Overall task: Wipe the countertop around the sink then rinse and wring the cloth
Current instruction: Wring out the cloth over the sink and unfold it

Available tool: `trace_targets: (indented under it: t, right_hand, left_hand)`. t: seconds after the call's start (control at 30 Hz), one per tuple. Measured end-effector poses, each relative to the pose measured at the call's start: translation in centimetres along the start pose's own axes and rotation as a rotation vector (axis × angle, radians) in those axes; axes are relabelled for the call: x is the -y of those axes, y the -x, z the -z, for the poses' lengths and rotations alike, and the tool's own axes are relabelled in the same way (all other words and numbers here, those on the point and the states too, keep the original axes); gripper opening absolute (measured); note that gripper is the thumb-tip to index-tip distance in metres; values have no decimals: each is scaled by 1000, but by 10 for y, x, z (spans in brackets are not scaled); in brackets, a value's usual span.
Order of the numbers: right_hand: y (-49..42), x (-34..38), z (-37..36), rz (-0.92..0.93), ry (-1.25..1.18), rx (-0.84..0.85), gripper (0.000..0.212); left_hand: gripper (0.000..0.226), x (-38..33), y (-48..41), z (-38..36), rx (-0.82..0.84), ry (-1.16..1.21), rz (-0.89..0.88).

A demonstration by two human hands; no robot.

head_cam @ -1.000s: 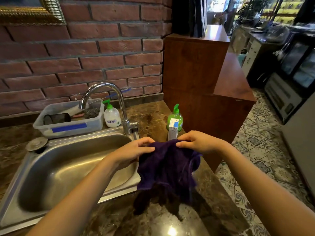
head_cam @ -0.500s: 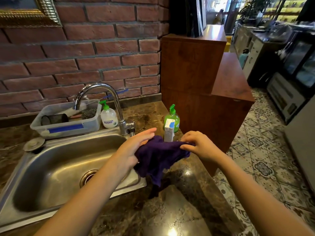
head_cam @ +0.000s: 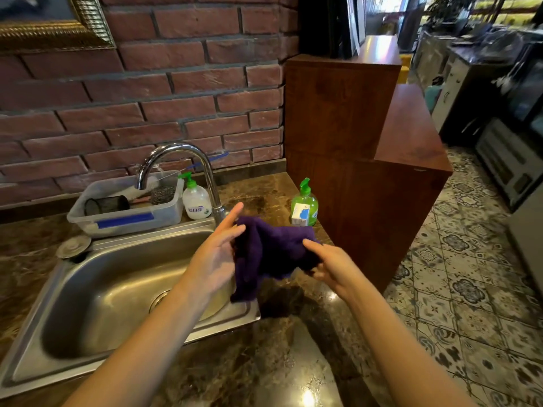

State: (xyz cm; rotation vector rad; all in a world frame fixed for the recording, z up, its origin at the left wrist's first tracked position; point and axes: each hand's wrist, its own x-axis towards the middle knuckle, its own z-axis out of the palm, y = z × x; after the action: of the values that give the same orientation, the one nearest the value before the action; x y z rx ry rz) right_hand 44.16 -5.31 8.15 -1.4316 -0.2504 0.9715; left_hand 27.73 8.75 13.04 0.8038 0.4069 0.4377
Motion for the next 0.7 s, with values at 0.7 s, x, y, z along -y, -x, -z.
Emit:
trace_targets:
  t: [0.7]
  right_hand:
    - [-90,-7,53,-142,810,-124,24]
  left_hand:
    - [42,74,-90,42,-577,-524,129]
